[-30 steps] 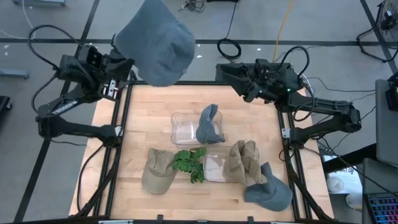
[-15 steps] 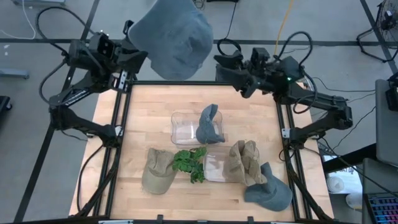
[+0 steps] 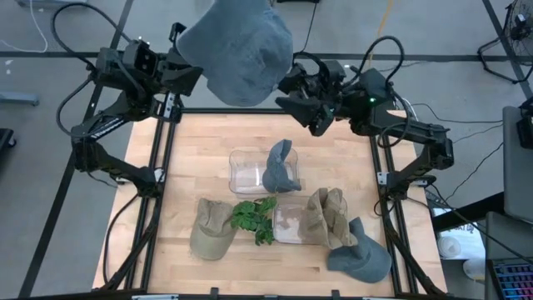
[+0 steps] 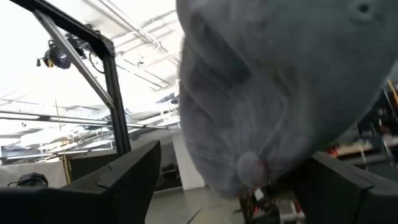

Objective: Pick & Place hat
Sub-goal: Put the top gray cap into the top transparent bin

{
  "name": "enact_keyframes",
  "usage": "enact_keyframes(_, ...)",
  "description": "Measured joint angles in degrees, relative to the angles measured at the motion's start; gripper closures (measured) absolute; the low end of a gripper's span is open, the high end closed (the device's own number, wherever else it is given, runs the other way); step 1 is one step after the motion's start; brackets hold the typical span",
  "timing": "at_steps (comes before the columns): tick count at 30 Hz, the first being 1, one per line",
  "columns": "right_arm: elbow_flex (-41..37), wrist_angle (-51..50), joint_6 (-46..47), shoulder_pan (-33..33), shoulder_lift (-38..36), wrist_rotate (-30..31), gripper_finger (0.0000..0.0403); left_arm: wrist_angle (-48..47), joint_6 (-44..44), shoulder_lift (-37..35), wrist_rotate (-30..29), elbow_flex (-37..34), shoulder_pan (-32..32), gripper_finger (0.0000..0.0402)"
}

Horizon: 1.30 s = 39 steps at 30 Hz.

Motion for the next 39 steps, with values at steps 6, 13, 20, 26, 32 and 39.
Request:
enact_keyframes(6, 0.2, 0.9, -2.7, 1.2, -0.1, 0.0, 0.0095, -1.6, 1.8, -0.1, -1.0, 0.0, -0.3, 0.0392)
enact_keyframes(13, 0.2, 1.2, -3.3, 1.4, -0.2, 0.0, 0.0185, -2.9, 1.6, 0.7, -1.6, 0.0, -0.7, 0.0392)
enact_keyframes(20, 0.1, 1.2, -5.8, 1.4, -0.1, -1.5, 0.0342, -2.9, 1.9, 0.5, -1.6, 0.0, -0.7, 0.0392)
enact_keyframes(26, 0.1, 1.4, -8.4, 1.8, -0.1, -2.3, 0.0386, -2.9, 1.1, 0.4, -1.5, 0.0, -0.6, 0.0391)
enact_keyframes(32, 0.0, 2.4, -8.3, 2.1, -0.6, -7.2, 0.0394, -4.6, -2.9, 0.4, -1.6, 0.0, -0.4, 0.0317)
enact_keyframes(39, 0.1, 1.1, -10.9, 4.5, -3.3, -7.5, 0.0395, -18.0, -8.1, -2.0, -1.0, 0.0, 3.6, 0.0231)
